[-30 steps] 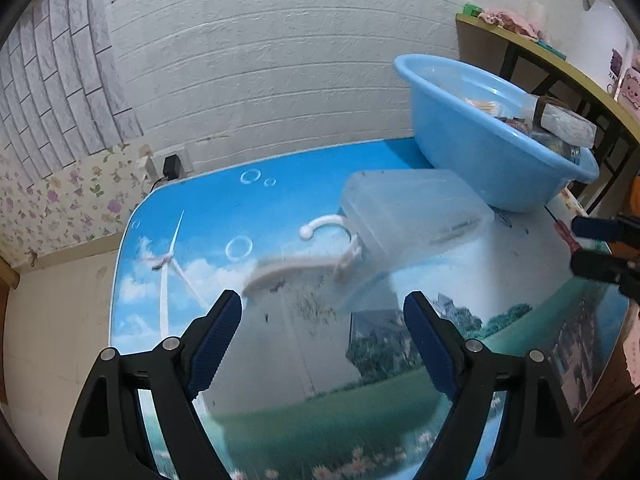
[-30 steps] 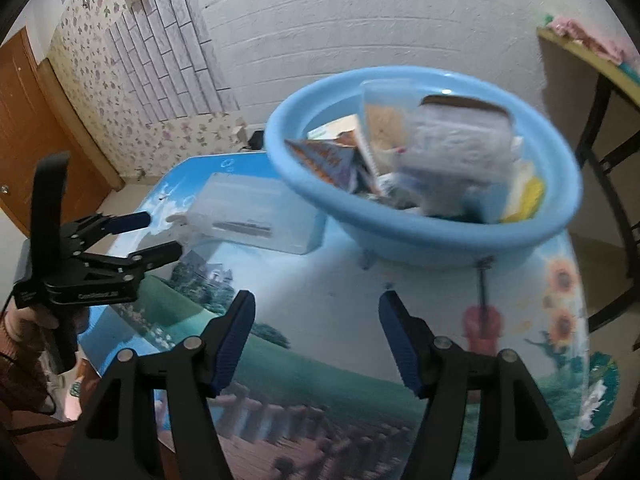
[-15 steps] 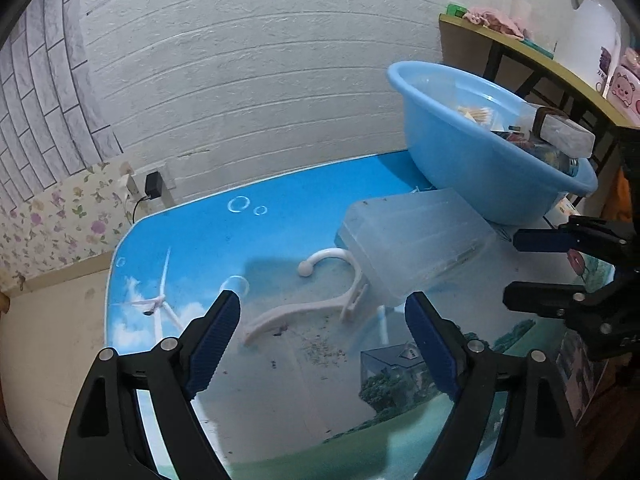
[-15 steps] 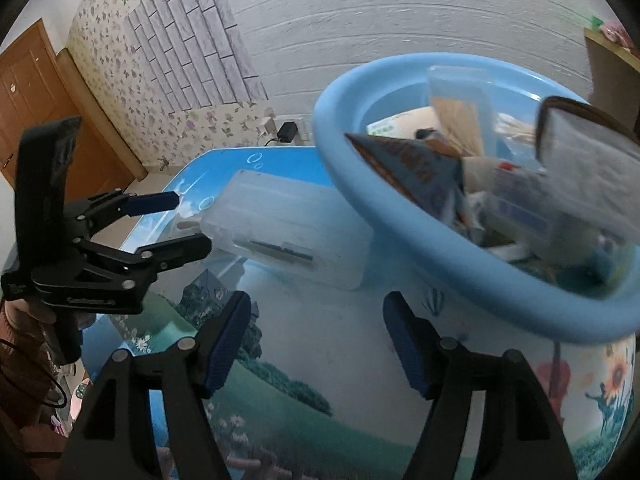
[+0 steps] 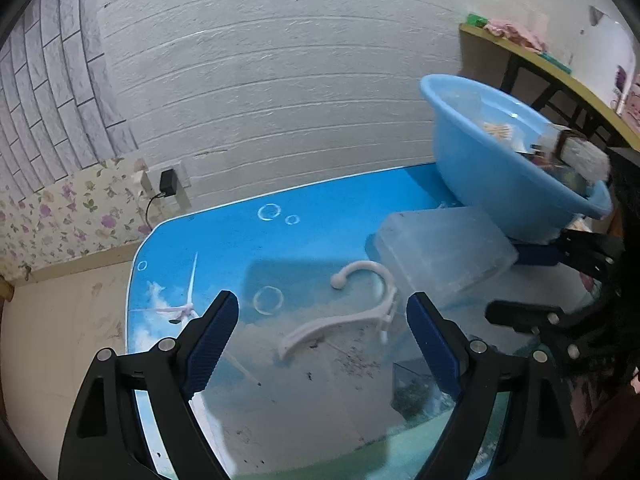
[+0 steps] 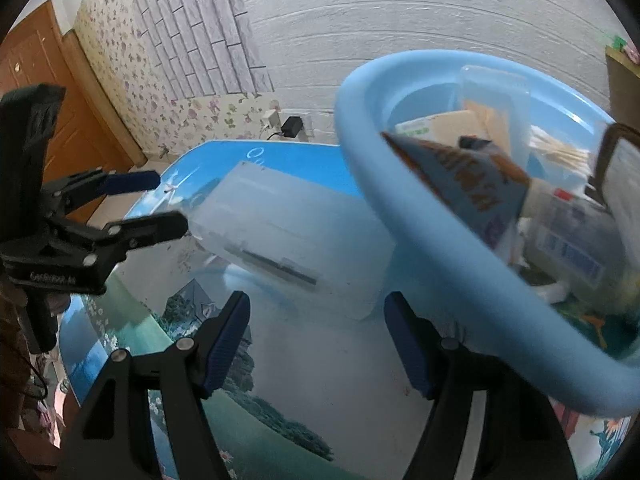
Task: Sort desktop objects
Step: 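Move the right tool to the clear plastic box while the left tool approaches the white hook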
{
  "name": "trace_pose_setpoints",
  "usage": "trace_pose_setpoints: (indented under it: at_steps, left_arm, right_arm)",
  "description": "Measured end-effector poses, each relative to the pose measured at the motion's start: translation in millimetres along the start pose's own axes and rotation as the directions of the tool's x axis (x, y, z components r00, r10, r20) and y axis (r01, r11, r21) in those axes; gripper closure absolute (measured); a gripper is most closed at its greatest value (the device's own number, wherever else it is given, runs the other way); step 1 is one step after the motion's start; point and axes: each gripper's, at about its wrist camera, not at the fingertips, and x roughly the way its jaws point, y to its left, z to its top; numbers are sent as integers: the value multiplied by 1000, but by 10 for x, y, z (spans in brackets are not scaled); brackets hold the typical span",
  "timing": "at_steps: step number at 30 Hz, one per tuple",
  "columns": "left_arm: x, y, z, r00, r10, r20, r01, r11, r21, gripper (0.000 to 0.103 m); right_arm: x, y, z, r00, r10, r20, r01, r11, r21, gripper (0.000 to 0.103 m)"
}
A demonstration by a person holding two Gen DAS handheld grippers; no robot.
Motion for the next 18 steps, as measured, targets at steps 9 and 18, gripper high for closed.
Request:
trace_pose_setpoints:
  at_steps: [9,18]
  left_arm:
    - [220,25,88,999,25,-19,-25,1000,-15,17]
    - [71,-62,4,1000,15,-9,-15,1000,8,17]
  right_arm:
    - [-34,22,-24,1000,4,2,-4,1000,-8,33]
    - [-75,23,-34,1000,14,2,-14,1000,1,32]
